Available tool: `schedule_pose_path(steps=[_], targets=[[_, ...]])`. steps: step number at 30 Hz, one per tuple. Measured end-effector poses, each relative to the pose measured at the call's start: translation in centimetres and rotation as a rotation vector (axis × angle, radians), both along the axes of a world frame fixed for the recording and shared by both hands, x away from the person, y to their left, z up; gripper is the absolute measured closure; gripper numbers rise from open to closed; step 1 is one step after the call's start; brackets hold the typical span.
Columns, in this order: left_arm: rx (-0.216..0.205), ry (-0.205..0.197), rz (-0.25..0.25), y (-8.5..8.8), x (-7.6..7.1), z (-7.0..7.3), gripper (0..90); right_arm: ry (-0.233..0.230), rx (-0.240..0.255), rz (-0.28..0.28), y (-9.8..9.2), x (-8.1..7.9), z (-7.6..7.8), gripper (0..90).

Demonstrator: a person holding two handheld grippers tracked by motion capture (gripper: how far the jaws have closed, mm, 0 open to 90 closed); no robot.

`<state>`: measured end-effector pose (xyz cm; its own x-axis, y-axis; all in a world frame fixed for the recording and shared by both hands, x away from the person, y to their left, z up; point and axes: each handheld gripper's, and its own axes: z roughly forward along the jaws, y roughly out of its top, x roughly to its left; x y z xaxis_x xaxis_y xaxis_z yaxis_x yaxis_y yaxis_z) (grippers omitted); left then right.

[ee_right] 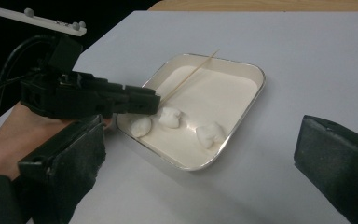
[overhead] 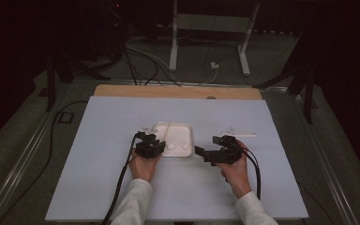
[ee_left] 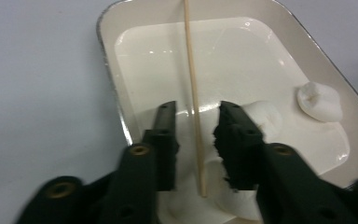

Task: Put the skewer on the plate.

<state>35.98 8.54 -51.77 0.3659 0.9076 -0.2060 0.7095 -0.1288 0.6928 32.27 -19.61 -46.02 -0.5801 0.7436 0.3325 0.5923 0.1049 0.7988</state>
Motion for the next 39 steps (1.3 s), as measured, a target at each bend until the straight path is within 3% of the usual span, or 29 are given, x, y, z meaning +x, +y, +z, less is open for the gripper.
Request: schedule_pose_path(steps=[7,9,13,16,20,33,37,39], targets=[[-0.105,-0.058,-0.028,0.8,-0.8,1.8,42.2,-0.009,0.0,-0.002,-0.4,-0.1,-0.1,1.8],[-0.117,-0.075,-0.038,1.3,-1.2,2.4,35.0,-0.017,-0.001,-0.007,-0.6,-0.2,-0.1,1.5],[-0.143,-0.139,-0.054,2.6,-2.5,4.0,19.8,-0.022,-0.003,-0.016,-1.1,-0.3,-0.1,1.3],[-0.157,-0.197,-0.07,3.7,-3.7,5.3,13.5,-0.033,-0.01,-0.024,-1.7,-0.5,0.0,1.3],[-0.151,-0.253,-0.091,5.4,-5.4,6.5,3.3,-0.068,-0.048,-0.033,-2.5,-0.9,0.3,1.2],[-0.089,-0.402,-0.1,10.3,-9.8,6.8,0.7,-0.186,-0.128,-0.067,-6.7,-4.1,0.6,1.2],[-0.076,-0.417,-0.09,11.4,-10.8,6.9,0.7,-0.216,-0.143,-0.072,-7.7,-5.1,0.2,1.2],[-0.044,-0.414,-0.086,11.8,-11.1,6.8,0.7,-0.229,-0.144,-0.077,-8.2,-5.6,-0.1,1.3]])
